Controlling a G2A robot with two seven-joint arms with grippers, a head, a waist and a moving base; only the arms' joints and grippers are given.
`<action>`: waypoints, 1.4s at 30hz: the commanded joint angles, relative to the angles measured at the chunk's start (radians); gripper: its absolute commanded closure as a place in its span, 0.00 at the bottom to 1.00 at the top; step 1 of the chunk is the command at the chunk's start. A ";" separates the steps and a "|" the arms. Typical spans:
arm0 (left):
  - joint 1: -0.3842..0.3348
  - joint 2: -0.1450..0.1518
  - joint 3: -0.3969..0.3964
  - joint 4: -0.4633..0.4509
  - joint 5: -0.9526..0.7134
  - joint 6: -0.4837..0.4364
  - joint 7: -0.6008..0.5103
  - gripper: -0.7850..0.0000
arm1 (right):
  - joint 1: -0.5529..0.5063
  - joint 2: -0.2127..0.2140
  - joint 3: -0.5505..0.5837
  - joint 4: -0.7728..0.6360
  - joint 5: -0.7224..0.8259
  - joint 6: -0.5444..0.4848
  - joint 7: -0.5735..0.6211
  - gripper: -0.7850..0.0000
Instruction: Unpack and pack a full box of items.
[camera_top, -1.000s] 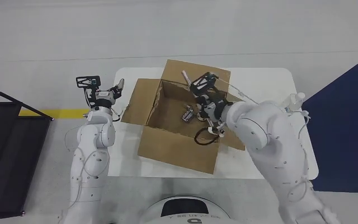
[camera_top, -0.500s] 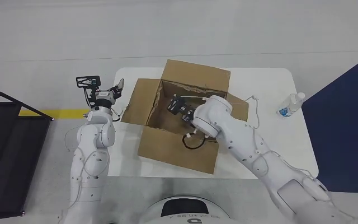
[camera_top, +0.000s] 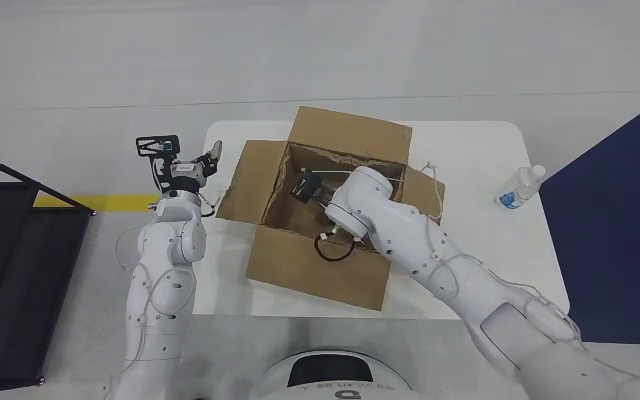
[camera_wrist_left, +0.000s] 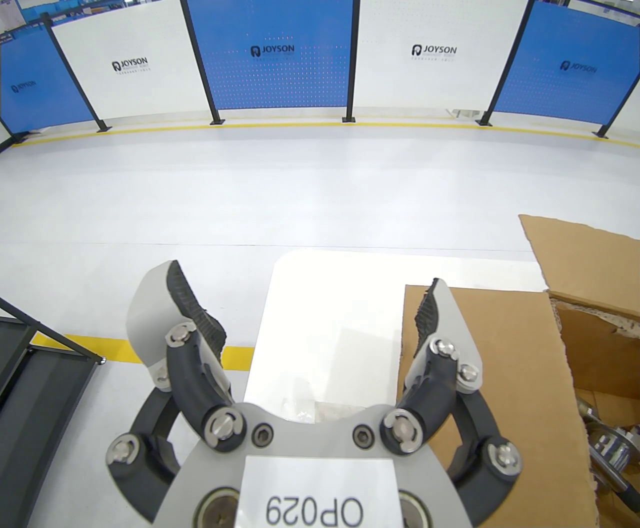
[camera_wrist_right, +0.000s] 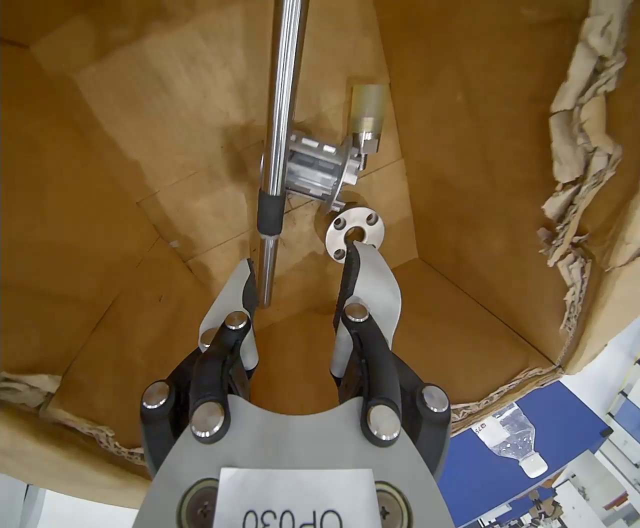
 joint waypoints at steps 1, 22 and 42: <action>0.000 0.000 0.000 0.000 0.000 0.000 0.000 0.00 | -0.015 0.008 0.043 -0.077 -0.010 0.036 -0.008 0.56; 0.000 0.000 0.000 0.000 0.000 0.000 0.000 0.00 | -0.654 0.111 1.205 -0.593 0.342 0.420 -0.511 0.00; 0.000 0.000 0.000 0.000 0.000 0.000 0.000 0.00 | -0.281 0.146 1.152 0.108 0.005 0.619 -0.423 0.00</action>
